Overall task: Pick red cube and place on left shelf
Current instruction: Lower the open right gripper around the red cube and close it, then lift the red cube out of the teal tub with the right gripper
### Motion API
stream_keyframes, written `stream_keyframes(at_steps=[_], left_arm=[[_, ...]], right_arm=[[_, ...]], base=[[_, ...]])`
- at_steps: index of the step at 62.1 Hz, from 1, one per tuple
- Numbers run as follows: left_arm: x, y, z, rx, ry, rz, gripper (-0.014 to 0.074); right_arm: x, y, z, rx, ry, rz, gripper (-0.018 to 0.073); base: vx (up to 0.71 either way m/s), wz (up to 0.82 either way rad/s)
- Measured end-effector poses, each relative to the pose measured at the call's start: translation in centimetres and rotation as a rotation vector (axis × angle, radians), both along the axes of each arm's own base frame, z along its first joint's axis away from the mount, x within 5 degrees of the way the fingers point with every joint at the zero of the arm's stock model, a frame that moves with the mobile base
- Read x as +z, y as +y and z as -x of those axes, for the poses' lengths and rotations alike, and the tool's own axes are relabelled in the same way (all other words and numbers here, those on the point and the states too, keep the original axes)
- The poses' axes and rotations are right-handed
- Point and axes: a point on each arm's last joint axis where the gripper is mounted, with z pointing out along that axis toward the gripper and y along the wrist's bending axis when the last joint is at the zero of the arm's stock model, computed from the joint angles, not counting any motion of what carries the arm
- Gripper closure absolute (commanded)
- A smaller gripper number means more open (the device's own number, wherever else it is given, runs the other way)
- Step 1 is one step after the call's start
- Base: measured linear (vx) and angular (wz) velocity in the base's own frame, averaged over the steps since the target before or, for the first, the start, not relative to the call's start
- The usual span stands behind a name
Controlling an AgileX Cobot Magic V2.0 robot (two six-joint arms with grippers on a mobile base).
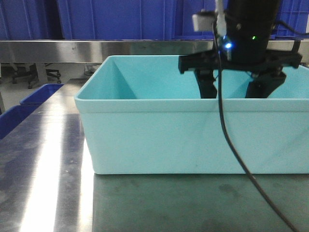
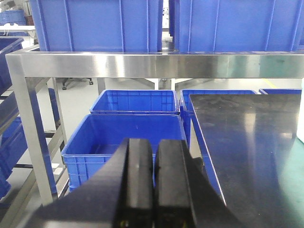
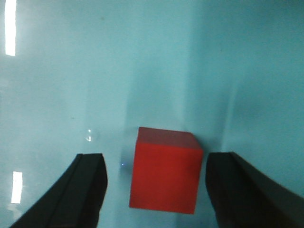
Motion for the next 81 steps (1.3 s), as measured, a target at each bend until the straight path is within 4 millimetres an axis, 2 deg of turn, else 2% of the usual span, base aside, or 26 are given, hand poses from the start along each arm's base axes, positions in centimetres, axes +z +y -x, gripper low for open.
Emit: stream_keyframes(at_steps=[12, 17, 21, 28, 36, 42, 51, 59, 67, 74, 81], left_arm=[[0.0, 0.0, 0.0, 0.000, 0.000, 0.000, 0.0506], [0.0, 0.0, 0.0, 0.000, 0.000, 0.000, 0.0506], [0.0, 0.0, 0.0, 0.000, 0.000, 0.000, 0.0506], [0.0, 0.0, 0.0, 0.000, 0.000, 0.000, 0.0506], [0.0, 0.0, 0.0, 0.000, 0.000, 0.000, 0.0506], [0.0, 0.0, 0.0, 0.000, 0.000, 0.000, 0.0506], [0.0, 0.0, 0.0, 0.000, 0.000, 0.000, 0.0506], [0.0, 0.0, 0.0, 0.000, 0.000, 0.000, 0.0506], [0.0, 0.0, 0.0, 0.000, 0.000, 0.000, 0.0506], [0.0, 0.0, 0.0, 0.000, 0.000, 0.000, 0.0506], [0.0, 0.0, 0.0, 0.000, 0.000, 0.000, 0.0506]], right_arm=[[-1.4, 0.2, -0.4, 0.000, 0.030, 0.014, 0.0037], [-1.6, 0.3, -0.5, 0.000, 0.034, 0.016, 0.0120], [-1.6, 0.3, -0.5, 0.000, 0.033, 0.015, 0.0237], [-1.6, 0.3, -0.5, -0.002, 0.032, 0.014, 0.0391], [-1.5, 0.3, -0.5, -0.002, 0.029, 0.012, 0.0427], [-0.6, 0.2, -0.2, 0.013, 0.000, 0.001, 0.0428], [3.5, -0.6, 0.9, 0.084, -0.119, -0.014, 0.0428], [8.2, -2.0, 3.0, 0.140, -0.261, -0.023, 0.0428], [11.4, -3.9, 6.3, 0.167, -0.397, -0.034, 0.0428], [12.4, -6.1, 10.0, 0.184, -0.496, -0.031, 0.0428], [12.4, -8.2, 13.6, 0.197, -0.584, -0.026, 0.0428]], base=[[0.00, 0.00], [0.00, 0.00], [0.00, 0.00], [0.00, 0.00], [0.00, 0.00], [0.00, 0.00], [0.00, 0.00], [0.00, 0.00], [0.00, 0.00], [0.00, 0.00], [0.00, 0.00]])
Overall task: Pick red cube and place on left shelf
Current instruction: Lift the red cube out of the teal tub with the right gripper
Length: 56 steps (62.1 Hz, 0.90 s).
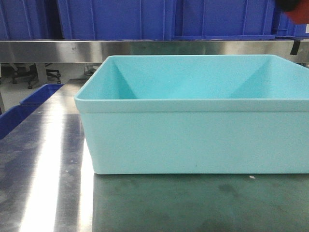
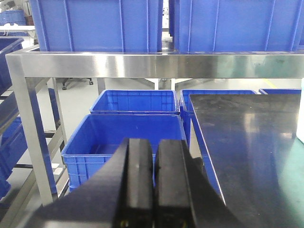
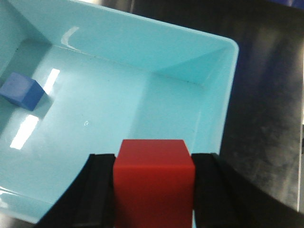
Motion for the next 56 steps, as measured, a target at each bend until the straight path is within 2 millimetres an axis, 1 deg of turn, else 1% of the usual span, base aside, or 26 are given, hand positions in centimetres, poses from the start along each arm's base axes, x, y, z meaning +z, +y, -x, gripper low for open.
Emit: stream_keyframes(at_steps=[1, 2, 6, 13, 25, 31, 37, 56], left_arm=[[0.0, 0.0, 0.0, 0.000, 0.000, 0.000, 0.0506], [0.0, 0.0, 0.0, 0.000, 0.000, 0.000, 0.0506], [0.0, 0.0, 0.0, 0.000, 0.000, 0.000, 0.0506], [0.0, 0.0, 0.0, 0.000, 0.000, 0.000, 0.0506], [0.0, 0.0, 0.0, 0.000, 0.000, 0.000, 0.0506], [0.0, 0.0, 0.0, 0.000, 0.000, 0.000, 0.0506], [0.0, 0.0, 0.0, 0.000, 0.000, 0.000, 0.0506], [0.0, 0.0, 0.0, 0.000, 0.000, 0.000, 0.0506]], right_arm=[[-0.3, -0.3, 0.5, 0.003, -0.008, 0.001, 0.0428], [-0.1, -0.7, 1.2, 0.004, -0.032, -0.003, 0.0428], [-0.2, -1.7, 2.9, 0.013, -0.093, -0.010, 0.0428], [-1.1, -3.5, 6.3, 0.030, -0.212, -0.021, 0.0428], [-3.1, -5.7, 10.4, 0.054, -0.373, -0.044, 0.0428], [-4.2, -6.2, 11.5, 0.061, -0.409, -0.060, 0.0428], [-4.7, -6.5, 12.2, 0.065, -0.444, -0.075, 0.0428], [-4.7, -6.5, 12.3, 0.070, -0.463, -0.080, 0.0428]], base=[[0.00, 0.00], [0.00, 0.00], [0.00, 0.00], [0.00, 0.00], [0.00, 0.00], [0.00, 0.00], [0.00, 0.00], [0.00, 0.00]])
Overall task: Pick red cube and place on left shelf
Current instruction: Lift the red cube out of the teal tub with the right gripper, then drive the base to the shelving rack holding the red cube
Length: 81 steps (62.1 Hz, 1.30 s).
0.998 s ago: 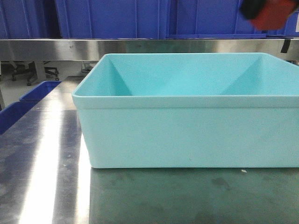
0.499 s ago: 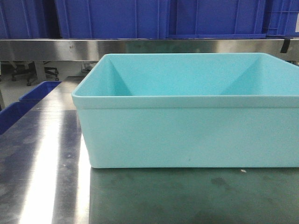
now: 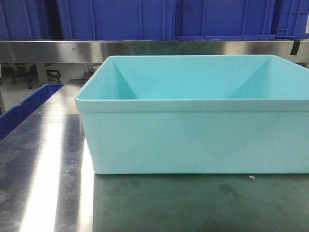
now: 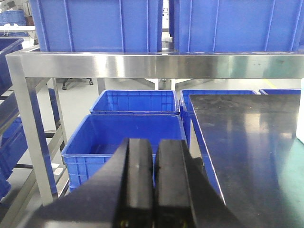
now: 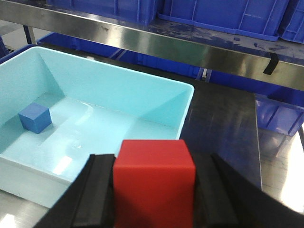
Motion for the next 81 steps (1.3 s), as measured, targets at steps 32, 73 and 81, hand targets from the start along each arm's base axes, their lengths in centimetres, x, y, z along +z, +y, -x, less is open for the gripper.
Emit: stream_keyframes(at_steps=[32, 73, 81], left_arm=[[0.00, 0.00, 0.00, 0.000, 0.000, 0.000, 0.0506], [0.00, 0.00, 0.00, 0.000, 0.000, 0.000, 0.0506], [0.00, 0.00, 0.00, 0.000, 0.000, 0.000, 0.0506]], right_arm=[[0.01, -0.01, 0.00, -0.001, -0.001, 0.002, 0.0428], [0.03, -0.05, 0.06, -0.001, -0.005, 0.001, 0.0428], [0.03, -0.05, 0.06, -0.001, -0.005, 0.001, 0.0428]], base=[[-0.02, 0.10], [-0.09, 0.57], [-0.18, 0.78]])
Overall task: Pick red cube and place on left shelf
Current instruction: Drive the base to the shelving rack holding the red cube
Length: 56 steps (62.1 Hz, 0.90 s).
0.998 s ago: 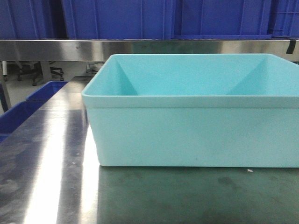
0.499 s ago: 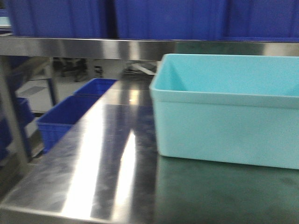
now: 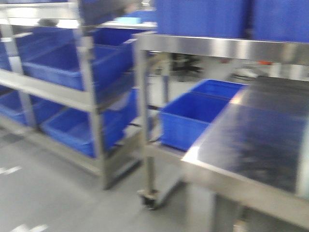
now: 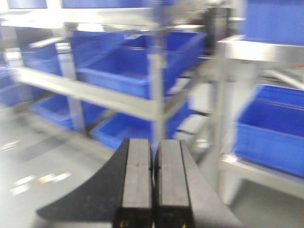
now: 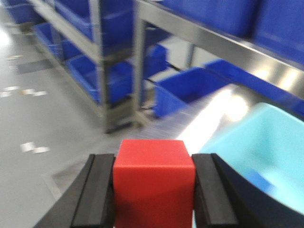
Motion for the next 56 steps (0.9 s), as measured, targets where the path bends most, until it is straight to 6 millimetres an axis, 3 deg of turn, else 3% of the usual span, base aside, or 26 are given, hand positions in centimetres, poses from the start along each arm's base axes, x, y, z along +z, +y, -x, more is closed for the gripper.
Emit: stream_keyframes(at_steps=[56], left_arm=[[0.00, 0.00, 0.00, 0.000, 0.000, 0.000, 0.0506]], right_arm=[[0.00, 0.00, 0.00, 0.000, 0.000, 0.000, 0.0428]], base=[[-0.09, 0.93]])
